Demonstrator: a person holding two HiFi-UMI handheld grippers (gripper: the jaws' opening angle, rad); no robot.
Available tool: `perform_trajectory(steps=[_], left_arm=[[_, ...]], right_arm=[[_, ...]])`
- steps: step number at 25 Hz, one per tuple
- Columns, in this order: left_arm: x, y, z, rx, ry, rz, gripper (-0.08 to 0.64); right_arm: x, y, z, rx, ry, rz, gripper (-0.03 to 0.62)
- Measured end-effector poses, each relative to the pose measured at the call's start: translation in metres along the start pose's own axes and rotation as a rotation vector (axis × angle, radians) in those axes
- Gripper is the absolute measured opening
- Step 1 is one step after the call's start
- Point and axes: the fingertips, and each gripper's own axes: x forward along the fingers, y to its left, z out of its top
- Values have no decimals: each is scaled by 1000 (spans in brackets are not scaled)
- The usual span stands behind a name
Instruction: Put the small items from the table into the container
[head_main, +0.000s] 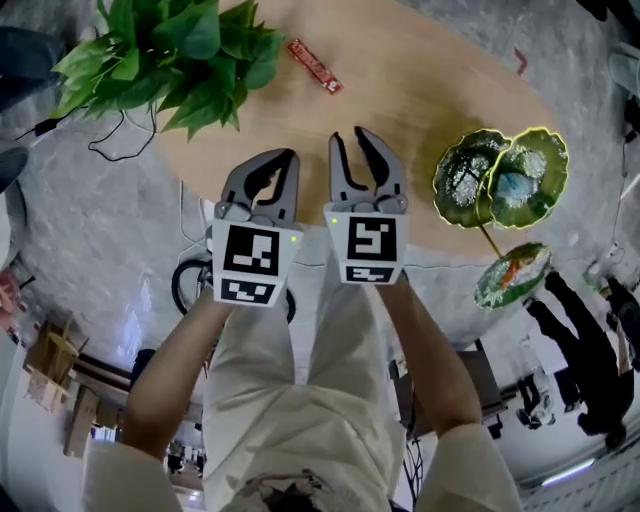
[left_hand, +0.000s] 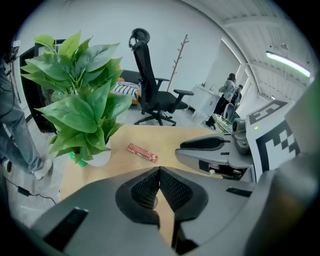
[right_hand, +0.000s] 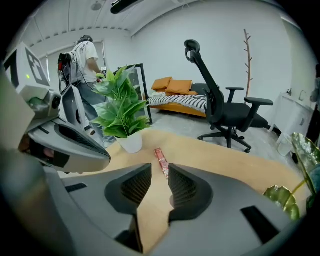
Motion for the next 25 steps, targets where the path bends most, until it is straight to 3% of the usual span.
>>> perform_trajectory(steps=[10, 15, 21, 25], left_arm=[[9, 14, -14, -18, 8, -4, 6], [12, 16, -23, -34, 14, -6, 6], [23, 21, -28, -41, 17, -2, 6], [31, 21, -34, -48, 26, -7, 6]], right_arm=[[40, -1, -17, -78, 61, 18, 149], [54, 5, -22, -93, 53, 76, 187], [73, -9, -20, -94, 49, 73, 192], [87, -10, -27, -166, 79, 121, 192]])
